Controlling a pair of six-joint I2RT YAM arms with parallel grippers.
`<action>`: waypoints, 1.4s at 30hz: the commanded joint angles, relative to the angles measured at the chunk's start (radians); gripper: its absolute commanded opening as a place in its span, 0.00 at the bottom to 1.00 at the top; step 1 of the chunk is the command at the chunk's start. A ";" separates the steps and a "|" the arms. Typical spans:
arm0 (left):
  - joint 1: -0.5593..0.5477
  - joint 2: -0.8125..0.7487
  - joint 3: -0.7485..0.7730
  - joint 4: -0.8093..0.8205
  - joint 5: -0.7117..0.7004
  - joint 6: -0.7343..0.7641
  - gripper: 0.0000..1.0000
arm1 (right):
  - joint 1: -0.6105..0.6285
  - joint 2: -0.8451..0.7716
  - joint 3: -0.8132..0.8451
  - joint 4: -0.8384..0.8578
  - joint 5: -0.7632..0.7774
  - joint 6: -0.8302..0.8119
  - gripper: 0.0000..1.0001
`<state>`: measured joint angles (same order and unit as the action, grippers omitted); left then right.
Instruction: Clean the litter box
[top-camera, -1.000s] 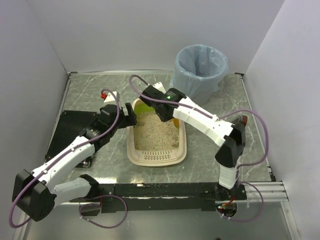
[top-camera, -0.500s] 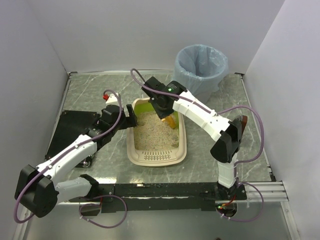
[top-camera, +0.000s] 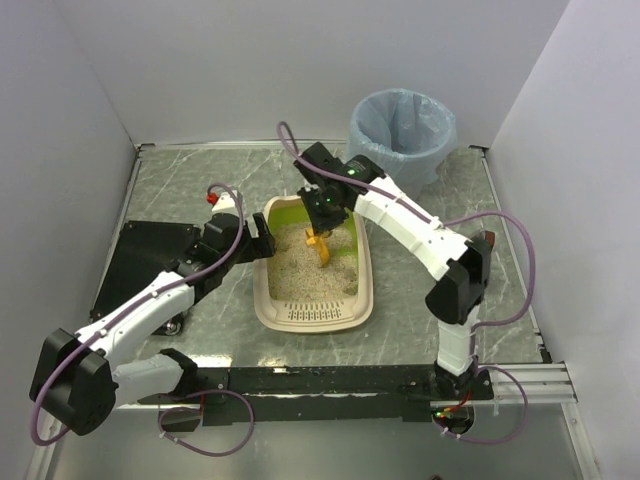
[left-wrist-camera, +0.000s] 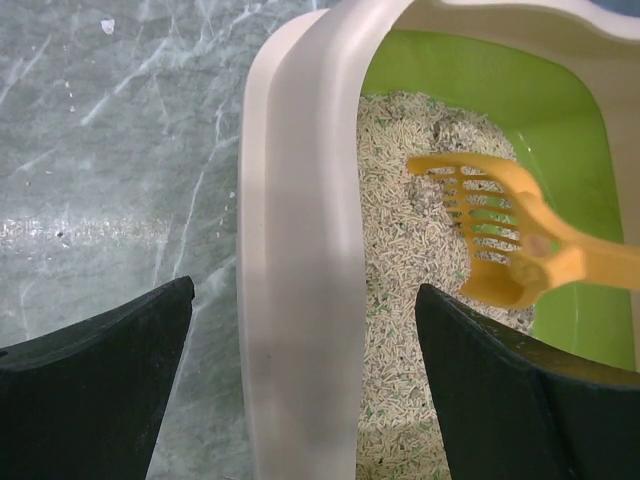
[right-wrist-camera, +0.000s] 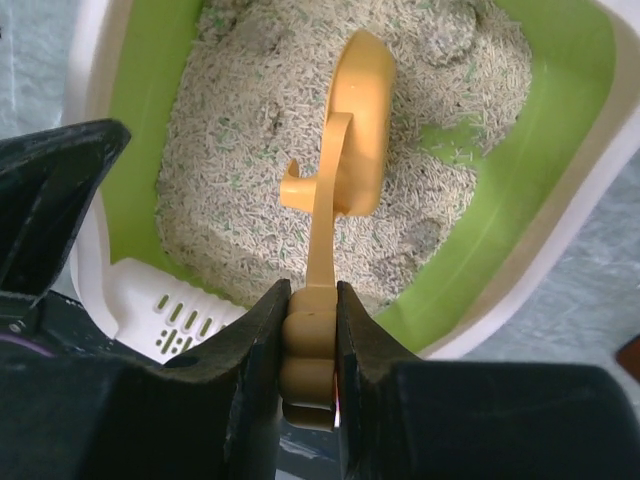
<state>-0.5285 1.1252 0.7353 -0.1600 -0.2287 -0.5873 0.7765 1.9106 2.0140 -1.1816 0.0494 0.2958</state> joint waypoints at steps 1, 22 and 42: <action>0.007 0.011 -0.011 0.060 0.045 -0.014 0.97 | -0.052 -0.080 -0.180 0.056 -0.019 0.098 0.00; 0.005 0.119 -0.028 0.051 0.196 -0.077 0.97 | -0.164 -0.268 -0.679 0.473 -0.418 0.315 0.00; -0.004 0.168 0.007 0.053 0.236 -0.083 0.07 | -0.117 -0.420 -1.035 0.777 -0.016 0.606 0.00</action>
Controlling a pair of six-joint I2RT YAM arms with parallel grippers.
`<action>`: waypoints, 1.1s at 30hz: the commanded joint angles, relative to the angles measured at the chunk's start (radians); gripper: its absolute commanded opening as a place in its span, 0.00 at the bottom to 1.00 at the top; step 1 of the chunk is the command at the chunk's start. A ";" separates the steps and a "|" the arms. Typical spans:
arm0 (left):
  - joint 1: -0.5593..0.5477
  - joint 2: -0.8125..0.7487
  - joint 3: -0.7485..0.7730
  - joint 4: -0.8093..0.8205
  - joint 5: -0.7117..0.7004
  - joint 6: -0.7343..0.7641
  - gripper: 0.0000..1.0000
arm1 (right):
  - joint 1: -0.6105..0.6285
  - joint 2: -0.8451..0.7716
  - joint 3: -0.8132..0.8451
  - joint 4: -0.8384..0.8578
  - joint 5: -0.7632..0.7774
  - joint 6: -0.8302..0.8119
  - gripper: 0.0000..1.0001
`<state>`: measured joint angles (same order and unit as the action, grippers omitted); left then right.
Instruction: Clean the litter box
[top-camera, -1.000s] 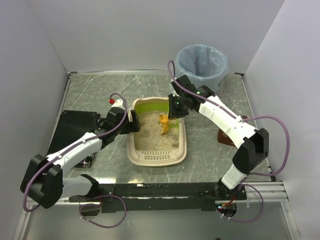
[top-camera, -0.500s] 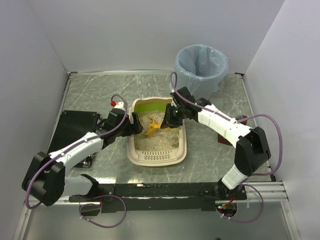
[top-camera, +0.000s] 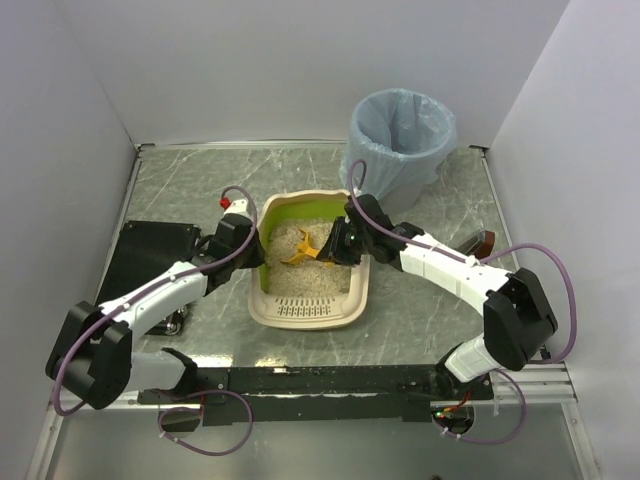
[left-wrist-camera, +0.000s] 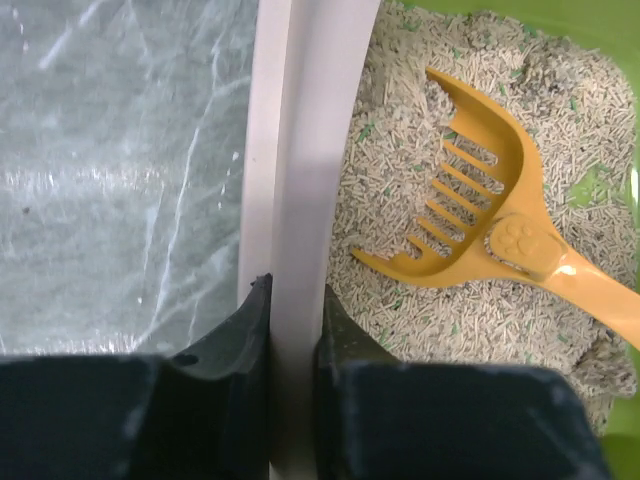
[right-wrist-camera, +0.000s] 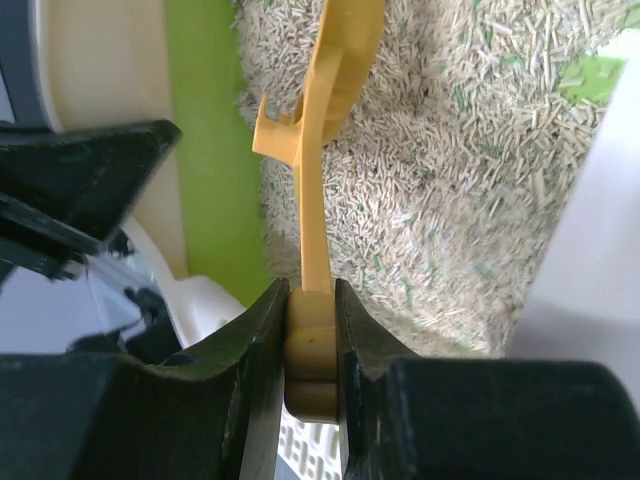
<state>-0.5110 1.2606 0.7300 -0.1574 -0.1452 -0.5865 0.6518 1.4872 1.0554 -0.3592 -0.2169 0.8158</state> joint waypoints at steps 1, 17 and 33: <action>-0.024 0.034 0.020 0.048 0.151 -0.076 0.08 | 0.009 0.004 -0.086 -0.028 0.255 0.095 0.00; -0.233 0.117 0.282 -0.221 -0.183 -0.092 0.01 | 0.055 0.019 -0.213 0.225 0.430 0.207 0.00; -0.323 0.100 0.454 -0.347 -0.410 -0.211 0.01 | 0.052 -0.102 -0.505 0.804 0.346 0.201 0.00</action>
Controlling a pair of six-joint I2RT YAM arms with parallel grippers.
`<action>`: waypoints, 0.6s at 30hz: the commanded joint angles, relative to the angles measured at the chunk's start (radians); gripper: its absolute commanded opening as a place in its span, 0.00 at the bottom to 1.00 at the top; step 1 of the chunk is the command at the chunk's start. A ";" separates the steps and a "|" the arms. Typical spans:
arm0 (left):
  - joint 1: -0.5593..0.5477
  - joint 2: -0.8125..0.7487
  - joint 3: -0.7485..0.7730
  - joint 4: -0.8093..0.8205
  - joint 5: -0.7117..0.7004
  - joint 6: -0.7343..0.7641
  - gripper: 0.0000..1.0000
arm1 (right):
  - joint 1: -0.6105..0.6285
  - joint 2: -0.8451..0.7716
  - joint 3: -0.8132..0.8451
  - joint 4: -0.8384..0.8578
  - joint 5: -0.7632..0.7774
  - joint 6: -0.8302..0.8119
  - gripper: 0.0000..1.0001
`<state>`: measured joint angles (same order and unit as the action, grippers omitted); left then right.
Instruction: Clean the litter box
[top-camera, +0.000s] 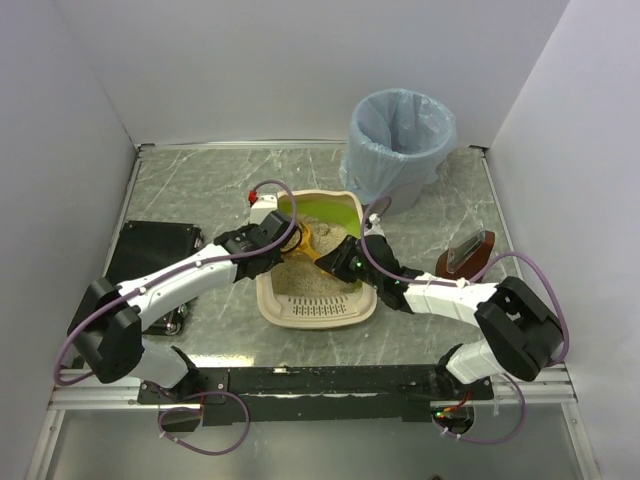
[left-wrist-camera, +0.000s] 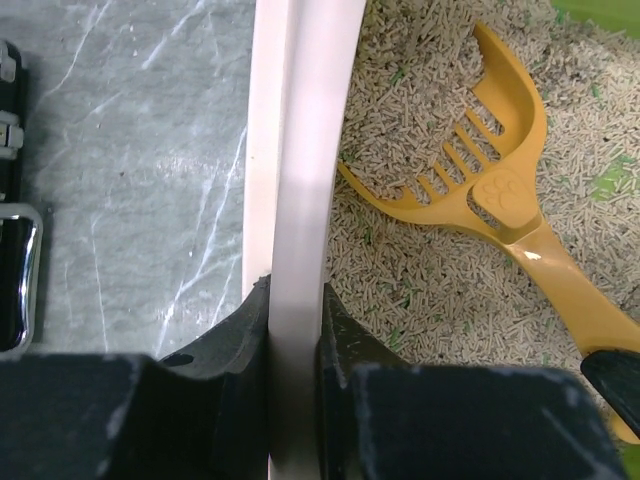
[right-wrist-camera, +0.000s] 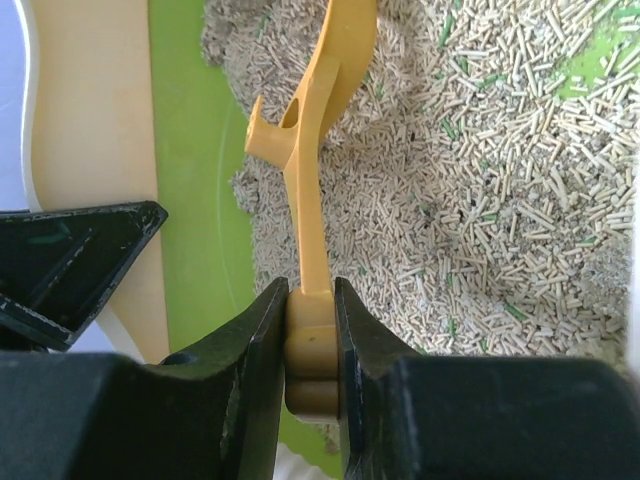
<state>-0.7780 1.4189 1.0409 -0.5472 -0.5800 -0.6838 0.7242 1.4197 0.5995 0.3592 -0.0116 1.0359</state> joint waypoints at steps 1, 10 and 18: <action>-0.056 -0.042 0.168 0.005 0.014 -0.146 0.01 | -0.020 -0.048 -0.075 0.110 0.140 -0.023 0.00; -0.056 -0.012 0.225 -0.066 -0.099 -0.174 0.01 | -0.025 -0.122 -0.171 0.227 0.119 -0.023 0.00; -0.058 0.009 0.170 -0.042 -0.132 -0.184 0.01 | -0.037 -0.237 -0.207 0.192 0.130 -0.045 0.00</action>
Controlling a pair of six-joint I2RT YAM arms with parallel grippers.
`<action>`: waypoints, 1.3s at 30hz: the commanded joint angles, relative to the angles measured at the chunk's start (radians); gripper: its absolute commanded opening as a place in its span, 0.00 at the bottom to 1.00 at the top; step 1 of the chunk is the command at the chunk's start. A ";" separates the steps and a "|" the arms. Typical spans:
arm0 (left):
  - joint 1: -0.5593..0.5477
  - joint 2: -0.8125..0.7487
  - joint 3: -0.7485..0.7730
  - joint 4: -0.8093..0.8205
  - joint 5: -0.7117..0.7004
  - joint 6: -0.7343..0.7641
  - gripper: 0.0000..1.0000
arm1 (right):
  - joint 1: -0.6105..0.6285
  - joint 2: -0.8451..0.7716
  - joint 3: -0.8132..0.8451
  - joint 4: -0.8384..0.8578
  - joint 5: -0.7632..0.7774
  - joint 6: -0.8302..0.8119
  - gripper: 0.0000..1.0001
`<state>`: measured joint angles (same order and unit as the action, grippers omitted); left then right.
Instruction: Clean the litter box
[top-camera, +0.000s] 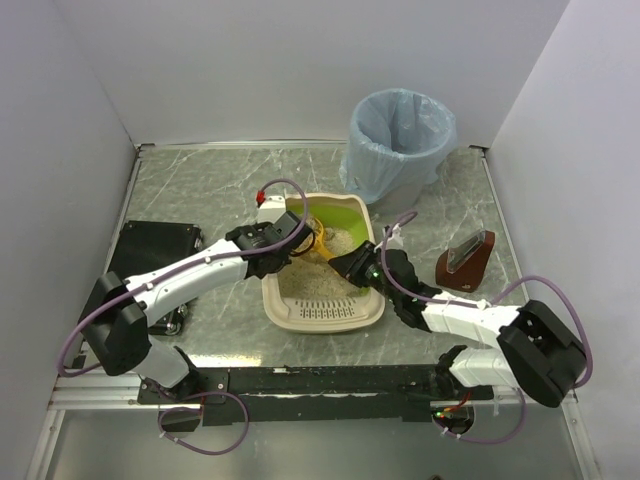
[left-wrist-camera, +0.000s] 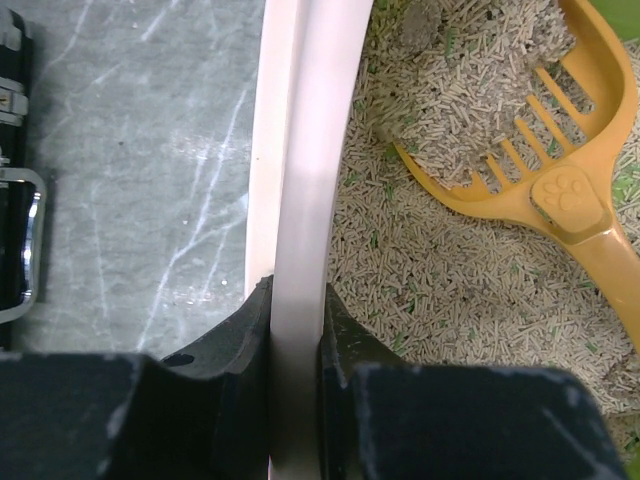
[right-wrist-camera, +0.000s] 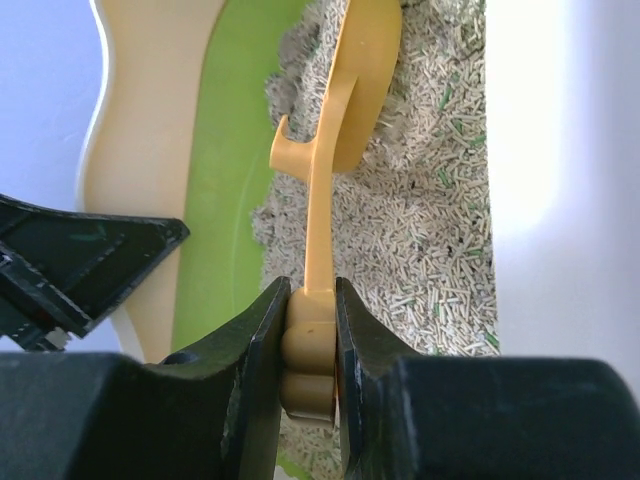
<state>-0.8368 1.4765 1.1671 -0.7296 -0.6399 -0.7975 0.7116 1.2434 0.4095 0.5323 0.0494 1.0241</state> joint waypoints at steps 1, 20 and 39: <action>0.001 -0.047 0.039 0.142 -0.070 -0.074 0.01 | -0.027 -0.065 -0.014 0.015 0.066 -0.038 0.00; 0.002 -0.001 -0.003 0.102 -0.109 -0.172 0.01 | -0.095 -0.249 -0.072 -0.040 -0.082 0.019 0.00; 0.028 -0.091 -0.122 0.225 -0.072 -0.138 0.01 | -0.322 -0.345 -0.118 0.049 -0.598 0.085 0.00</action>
<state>-0.8230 1.4998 1.0466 -0.6502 -0.6975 -0.9031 0.4408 0.9264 0.2737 0.4797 -0.3649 1.0924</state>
